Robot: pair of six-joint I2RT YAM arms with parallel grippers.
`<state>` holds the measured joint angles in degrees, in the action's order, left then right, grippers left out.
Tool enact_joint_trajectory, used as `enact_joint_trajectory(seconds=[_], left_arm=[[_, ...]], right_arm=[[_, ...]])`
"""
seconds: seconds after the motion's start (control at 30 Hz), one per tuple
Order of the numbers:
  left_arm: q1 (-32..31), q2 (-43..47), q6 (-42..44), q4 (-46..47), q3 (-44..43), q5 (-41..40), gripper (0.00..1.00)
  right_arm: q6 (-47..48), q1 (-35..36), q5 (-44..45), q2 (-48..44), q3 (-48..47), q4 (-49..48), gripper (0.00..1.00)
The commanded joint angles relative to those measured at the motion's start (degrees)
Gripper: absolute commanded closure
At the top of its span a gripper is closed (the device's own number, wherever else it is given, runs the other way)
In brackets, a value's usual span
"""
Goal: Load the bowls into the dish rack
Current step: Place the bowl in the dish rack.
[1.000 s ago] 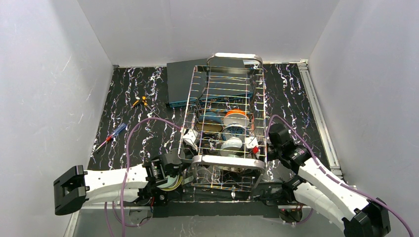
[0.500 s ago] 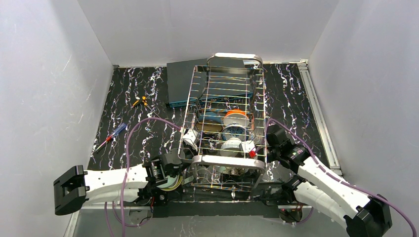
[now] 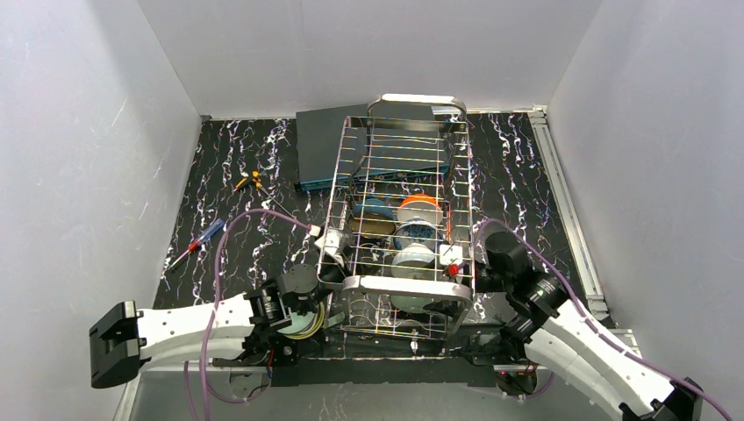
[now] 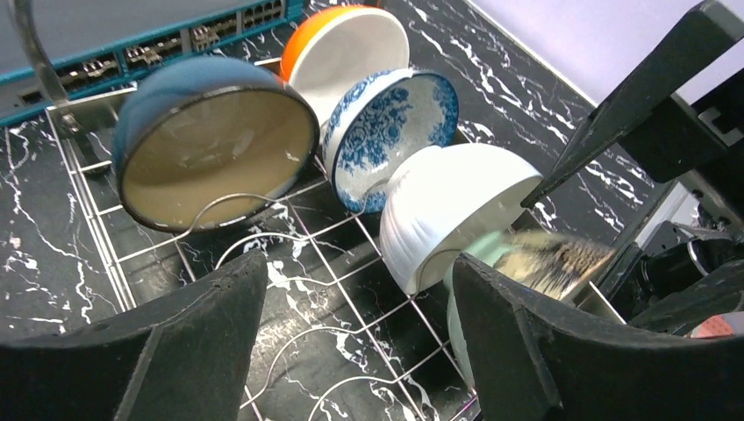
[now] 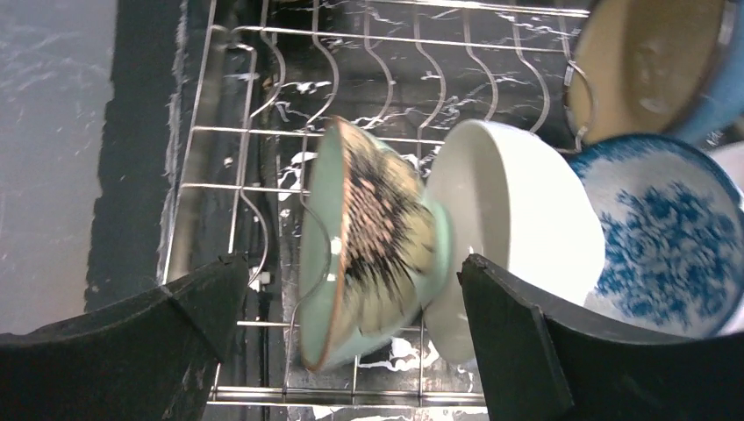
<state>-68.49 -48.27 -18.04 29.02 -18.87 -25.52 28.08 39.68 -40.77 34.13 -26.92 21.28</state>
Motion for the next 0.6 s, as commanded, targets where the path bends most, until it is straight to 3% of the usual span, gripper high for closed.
enact_joint_trajectory(seconds=[0.0, 0.13, 0.3, 0.57], left_arm=[[-0.2, 3.6, 3.7, -0.7, -0.5, -3.4, 0.24], [-0.2, 5.8, 5.5, -2.9, -0.6, -5.4, 0.23], [-0.2, 8.6, 6.4, -6.2, -0.6, -7.4, 0.23], [-0.2, 13.9, 3.2, -21.0, -3.3, -12.7, 0.22]], right_arm=[[-14.3, 0.0, 9.9, -8.4, 2.4, -14.5, 0.01], [-20.6, 0.0, 15.5, -14.3, 5.6, -18.2, 0.01], [-21.8, 0.0, 18.8, -17.6, 5.7, -16.6, 0.01], [-23.0, 0.0, 20.2, -19.3, 3.6, -15.7, 0.01]])
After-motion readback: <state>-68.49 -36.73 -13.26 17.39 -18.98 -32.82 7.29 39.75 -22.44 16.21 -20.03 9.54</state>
